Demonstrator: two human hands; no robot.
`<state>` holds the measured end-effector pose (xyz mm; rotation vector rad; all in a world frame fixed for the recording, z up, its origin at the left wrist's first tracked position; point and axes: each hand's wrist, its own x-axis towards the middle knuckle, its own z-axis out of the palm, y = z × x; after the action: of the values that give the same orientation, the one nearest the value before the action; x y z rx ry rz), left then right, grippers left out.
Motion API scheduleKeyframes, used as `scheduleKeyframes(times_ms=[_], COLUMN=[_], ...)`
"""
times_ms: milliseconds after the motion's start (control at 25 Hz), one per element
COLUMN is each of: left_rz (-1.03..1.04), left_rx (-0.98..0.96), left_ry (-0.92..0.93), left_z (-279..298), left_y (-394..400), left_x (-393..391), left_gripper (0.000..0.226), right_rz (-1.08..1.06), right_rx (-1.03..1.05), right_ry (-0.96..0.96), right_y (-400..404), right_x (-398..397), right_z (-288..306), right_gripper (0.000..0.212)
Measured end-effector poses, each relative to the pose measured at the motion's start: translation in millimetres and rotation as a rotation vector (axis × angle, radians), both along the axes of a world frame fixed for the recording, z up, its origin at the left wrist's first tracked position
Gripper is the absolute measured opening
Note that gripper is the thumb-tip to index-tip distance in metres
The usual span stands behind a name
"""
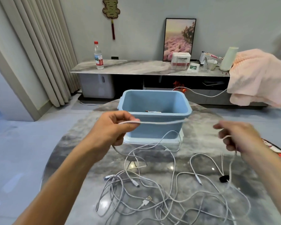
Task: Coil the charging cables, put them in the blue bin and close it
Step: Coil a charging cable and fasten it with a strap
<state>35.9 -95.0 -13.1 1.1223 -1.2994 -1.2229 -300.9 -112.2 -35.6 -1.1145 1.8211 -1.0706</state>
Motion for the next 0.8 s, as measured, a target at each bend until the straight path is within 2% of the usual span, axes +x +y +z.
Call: scheduleKeyframes(times_ms=[40, 80, 120, 200, 240, 280, 320, 400, 480, 520, 600, 640, 680, 720, 800], left_rz=[-0.032, -0.035, -0.035, -0.032, -0.037, -0.046, -0.067, -0.169, -0.287, -0.284, -0.155, -0.101, -0.082, -0.093, -0.117], left_rx=[0.022, 0.026, 0.017, -0.013, -0.026, -0.028, -0.018, 0.035, 0.053, 0.005, -0.155, -0.194, -0.197, -0.171, -0.102], left_ry=[-0.031, -0.081, -0.135, -0.199, -0.200, -0.184, -0.157, -0.078, -0.112, -0.260, -0.767, -0.902, -0.877, -0.738, -0.388], left_z=[-3, -5, -6, -7, -8, -7, -5, 1, 3, -1, -13, -16, -18, -18, -12], left_y=[4, 7, 10, 14, 15, 16, 17, 19, 21, 18, 11, 9, 8, 8, 9], left_x=[-7, -14, -20, -29, -31, -32, -30, -25, -24, -23, -17, -14, -10, -7, -10], left_gripper=[0.012, 0.013, 0.014, 0.017, 0.019, 0.022, 0.025, 0.033, 0.036, 0.038, 0.042, 0.041, 0.040, 0.039, 0.035], right_rz=[0.053, 0.156, 0.309, 0.667, 0.816, 0.843, 0.783, 0.525, 0.234, 0.089, -0.173, -0.271, -0.351, -0.387, -0.308], right_rx=[0.075, 0.022, -0.102, -0.221, -0.236, -0.284, -0.346, -0.444, -0.514, -0.528, -0.501, -0.475, -0.417, -0.324, -0.071], right_ry=[0.361, 0.585, 0.599, 0.234, 0.060, -0.016, -0.074, -0.123, -0.310, -0.427, -0.639, -0.708, -0.693, -0.536, 0.046], right_y=[3, 9, 16, 32, 36, 36, 32, 20, 10, 5, -3, -6, -9, -11, -12], right_x=[9, 24, 45, 90, 110, 121, 125, 111, 80, 62, 24, 10, -5, -14, -10], right_z=[-8, -9, -5, 11, 15, 14, 17, 26, 41, 46, 45, 40, 28, 14, -18], right_gripper=[0.045, 0.060, 0.070, 0.067, 0.053, 0.032, 0.014, 0.023, 0.022, 0.018, 0.012, 0.015, 0.019, 0.017, 0.015])
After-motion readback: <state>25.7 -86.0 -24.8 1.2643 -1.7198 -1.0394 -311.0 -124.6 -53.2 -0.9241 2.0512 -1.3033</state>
